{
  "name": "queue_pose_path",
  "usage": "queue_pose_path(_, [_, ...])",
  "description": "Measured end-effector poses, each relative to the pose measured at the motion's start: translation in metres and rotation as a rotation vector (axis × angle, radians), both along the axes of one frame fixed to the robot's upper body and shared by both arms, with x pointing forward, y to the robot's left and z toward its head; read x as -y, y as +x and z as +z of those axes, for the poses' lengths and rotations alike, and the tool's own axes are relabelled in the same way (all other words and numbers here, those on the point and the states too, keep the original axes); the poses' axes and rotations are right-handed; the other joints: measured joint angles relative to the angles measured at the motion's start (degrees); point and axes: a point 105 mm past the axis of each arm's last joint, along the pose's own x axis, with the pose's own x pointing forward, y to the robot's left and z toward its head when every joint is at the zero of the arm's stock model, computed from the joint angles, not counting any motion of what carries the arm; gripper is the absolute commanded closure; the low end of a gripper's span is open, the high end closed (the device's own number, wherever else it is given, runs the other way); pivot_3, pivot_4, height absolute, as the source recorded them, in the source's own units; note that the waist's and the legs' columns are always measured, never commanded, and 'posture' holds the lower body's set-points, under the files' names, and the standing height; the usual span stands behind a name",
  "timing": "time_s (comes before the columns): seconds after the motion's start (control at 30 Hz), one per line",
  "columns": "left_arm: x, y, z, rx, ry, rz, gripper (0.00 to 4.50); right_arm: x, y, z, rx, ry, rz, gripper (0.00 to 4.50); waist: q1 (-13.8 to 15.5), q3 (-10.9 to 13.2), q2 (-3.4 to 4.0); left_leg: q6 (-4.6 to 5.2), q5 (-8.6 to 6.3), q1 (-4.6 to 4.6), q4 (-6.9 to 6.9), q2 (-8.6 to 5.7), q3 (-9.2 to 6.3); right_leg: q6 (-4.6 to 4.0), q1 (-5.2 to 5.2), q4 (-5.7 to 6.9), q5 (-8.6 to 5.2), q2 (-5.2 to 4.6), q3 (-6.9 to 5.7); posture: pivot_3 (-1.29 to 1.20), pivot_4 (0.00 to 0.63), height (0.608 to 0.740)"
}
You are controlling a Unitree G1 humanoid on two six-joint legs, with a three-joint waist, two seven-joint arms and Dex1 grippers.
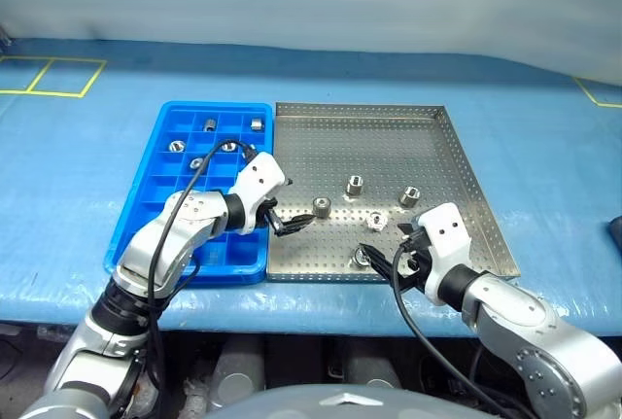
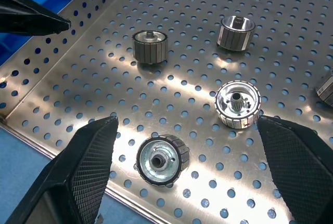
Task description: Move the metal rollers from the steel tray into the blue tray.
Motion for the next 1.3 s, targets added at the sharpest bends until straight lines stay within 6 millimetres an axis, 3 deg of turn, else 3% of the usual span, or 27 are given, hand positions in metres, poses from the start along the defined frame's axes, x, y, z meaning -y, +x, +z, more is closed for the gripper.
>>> queue_pose_path(0.3, [0.019,0.017,0.018,0.034,0.048,-0.113,0.0,-0.001,0.001,0.0,0.01,0.013,-0.026,0.01,-0.17,0.0,0.0,0.02,0.01,-0.01,0.09,-0.03,-0.01,0.02,0.03,0.02,0.01,0.0,0.01,-0.01,0.15,0.74])
queue_pose_path(0.47, [0.045,0.037,0.022,-0.028,0.116,-0.168,0.0,-0.001,0.001,-0.001,0.016,0.02,-0.044,0.01,-0.49,0.0,0.0,0.07,-0.01,-0.04,0.1,-0.07,0.0,0.03,0.02,0.01,0.02,0.01,0.04,-0.03,0.15,0.74])
queue_pose_path(0.67, [0.067,0.046,-0.002,-0.108,0.208,-0.277,0.0,-0.001,-0.002,-0.005,0.004,0.044,-0.084,0.01,-1.39,-0.01,0.01,0.11,-0.03,-0.03,0.09,-0.05,0.02,0.04,-0.01,0.04,0.01,0.05,0.1,-0.06,0.15,0.74])
queue_pose_path(0.8, [0.062,0.05,-0.026,-0.153,0.295,-0.291,0.0,0.0,-0.006,-0.011,-0.013,0.053,-0.116,0.01,-2.29,0.0,0.01,0.11,-0.04,-0.03,0.1,-0.04,0.03,0.04,-0.01,0.04,0.01,0.05,0.13,-0.09,0.15,0.74])
queue_pose_path(1.17, [0.05,0.059,-0.04,-0.183,0.378,-0.265,0.0,0.001,-0.01,-0.013,-0.011,0.058,-0.154,0.01,-2.83,-0.01,0.01,0.11,-0.04,-0.04,0.11,-0.04,0.06,0.04,-0.03,0.06,0.01,0.03,0.15,-0.1,0.15,0.74])
queue_pose_path(1.3, [0.047,0.057,-0.041,-0.194,0.398,-0.284,0.94,0.0,-0.009,-0.013,-0.01,0.06,-0.154,0.0,-2.87,-0.01,0.01,0.11,-0.04,-0.03,0.11,-0.04,0.07,0.04,-0.03,0.06,0.01,0.03,0.15,-0.09,0.15,0.74])
